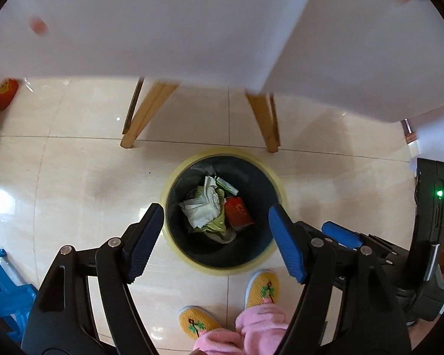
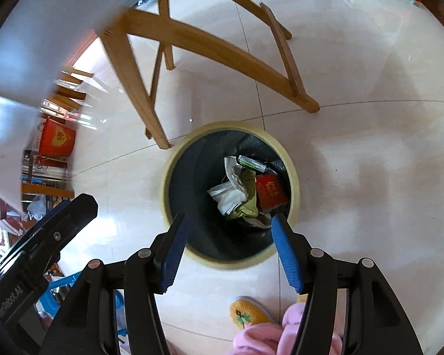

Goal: Collect trash
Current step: 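Raise both tools from the bin back toward the table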

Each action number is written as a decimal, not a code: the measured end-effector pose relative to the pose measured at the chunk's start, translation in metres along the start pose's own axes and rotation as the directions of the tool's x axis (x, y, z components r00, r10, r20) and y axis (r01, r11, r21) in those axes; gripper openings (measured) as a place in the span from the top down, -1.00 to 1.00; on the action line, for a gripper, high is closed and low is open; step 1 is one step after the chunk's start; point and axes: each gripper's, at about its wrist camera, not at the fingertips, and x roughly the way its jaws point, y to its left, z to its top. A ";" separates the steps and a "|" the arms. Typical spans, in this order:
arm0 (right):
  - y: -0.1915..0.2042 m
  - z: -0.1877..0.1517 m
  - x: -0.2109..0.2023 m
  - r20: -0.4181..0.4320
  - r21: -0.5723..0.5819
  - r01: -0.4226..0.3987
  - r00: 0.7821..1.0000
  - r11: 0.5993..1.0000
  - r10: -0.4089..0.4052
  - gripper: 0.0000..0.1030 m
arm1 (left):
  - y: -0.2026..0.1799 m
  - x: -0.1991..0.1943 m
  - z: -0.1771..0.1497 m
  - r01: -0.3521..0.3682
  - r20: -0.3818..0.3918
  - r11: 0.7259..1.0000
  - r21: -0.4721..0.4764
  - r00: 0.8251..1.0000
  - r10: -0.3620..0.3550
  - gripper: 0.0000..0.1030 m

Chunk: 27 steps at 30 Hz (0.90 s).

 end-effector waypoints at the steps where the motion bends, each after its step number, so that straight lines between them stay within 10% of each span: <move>1: 0.004 -0.002 -0.015 0.006 -0.006 -0.001 1.000 1.000 0.001 -0.15 | -0.001 -0.012 0.001 0.002 0.006 1.000 -0.001 1.000 -0.002 -0.37; 27: 0.141 -0.035 -0.364 0.273 -0.191 0.037 0.962 0.981 0.016 -0.65 | -0.016 -0.356 0.037 0.046 0.178 0.999 -0.001 0.983 -0.045 -0.37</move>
